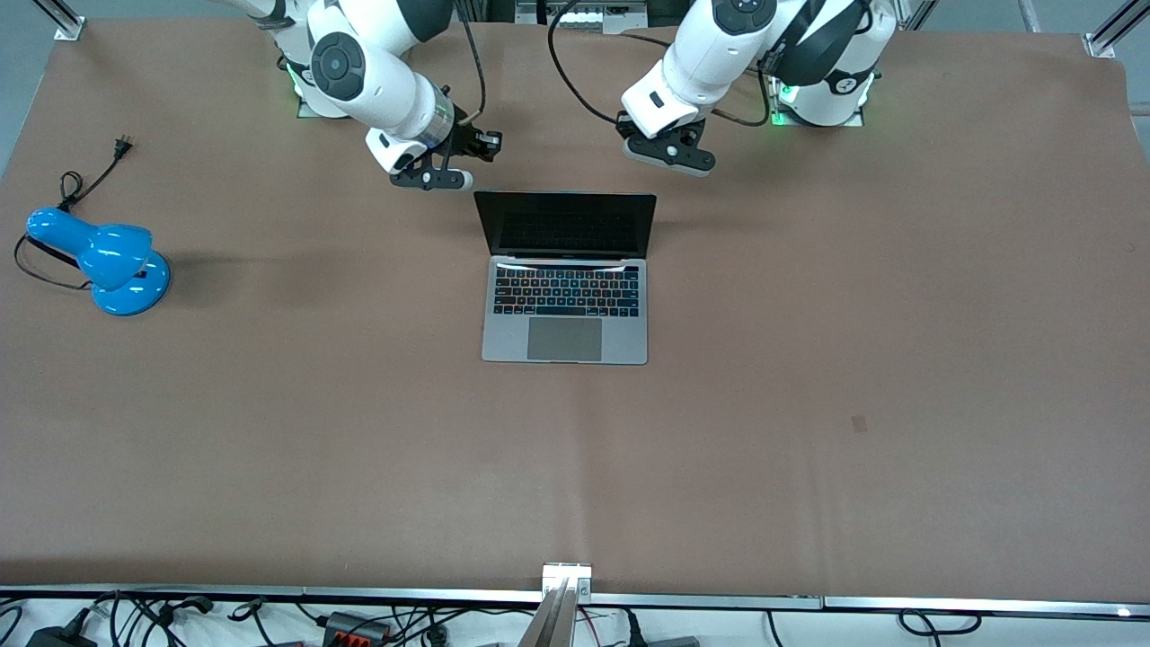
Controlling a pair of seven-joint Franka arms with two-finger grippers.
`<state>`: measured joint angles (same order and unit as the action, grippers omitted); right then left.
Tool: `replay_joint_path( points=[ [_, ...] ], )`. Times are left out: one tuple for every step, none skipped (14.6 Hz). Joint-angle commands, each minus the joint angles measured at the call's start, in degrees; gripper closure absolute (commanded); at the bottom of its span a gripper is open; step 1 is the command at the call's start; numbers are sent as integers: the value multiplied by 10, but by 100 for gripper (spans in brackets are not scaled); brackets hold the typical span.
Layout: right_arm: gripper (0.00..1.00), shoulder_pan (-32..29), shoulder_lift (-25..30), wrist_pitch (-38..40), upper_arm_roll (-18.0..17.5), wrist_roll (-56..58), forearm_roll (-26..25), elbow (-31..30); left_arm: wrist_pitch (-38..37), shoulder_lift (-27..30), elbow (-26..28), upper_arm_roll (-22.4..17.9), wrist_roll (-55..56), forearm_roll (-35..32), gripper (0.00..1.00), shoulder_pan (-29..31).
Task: Close laptop with both arms from behind
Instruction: 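Push the laptop screen down with both grippers onto the keyboard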
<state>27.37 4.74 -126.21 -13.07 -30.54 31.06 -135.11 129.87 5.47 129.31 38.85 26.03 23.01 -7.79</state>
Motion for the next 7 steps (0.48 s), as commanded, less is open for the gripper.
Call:
replay_joint_path(
  points=[
    [100,6,-26,-44,5,9,8,-4,84,-27,10,18,-11,13,99,7],
    [100,6,-32,-52,5,20,9,-2,94,-32,10,18,-11,12,99,7],
    [100,5,-36,-63,5,22,9,-2,96,-35,9,19,-12,6,99,7],
    [100,5,-42,-73,5,23,8,0,97,-41,6,18,-12,-5,99,8],
    [100,4,-51,-83,6,23,5,6,96,-43,7,18,-12,-19,99,13],
    [100,4,-60,-91,6,26,3,12,96,-45,8,19,-11,-23,99,13],
    [100,5,-68,-100,6,28,3,20,97,-60,7,18,-7,-23,99,12]
  ],
)
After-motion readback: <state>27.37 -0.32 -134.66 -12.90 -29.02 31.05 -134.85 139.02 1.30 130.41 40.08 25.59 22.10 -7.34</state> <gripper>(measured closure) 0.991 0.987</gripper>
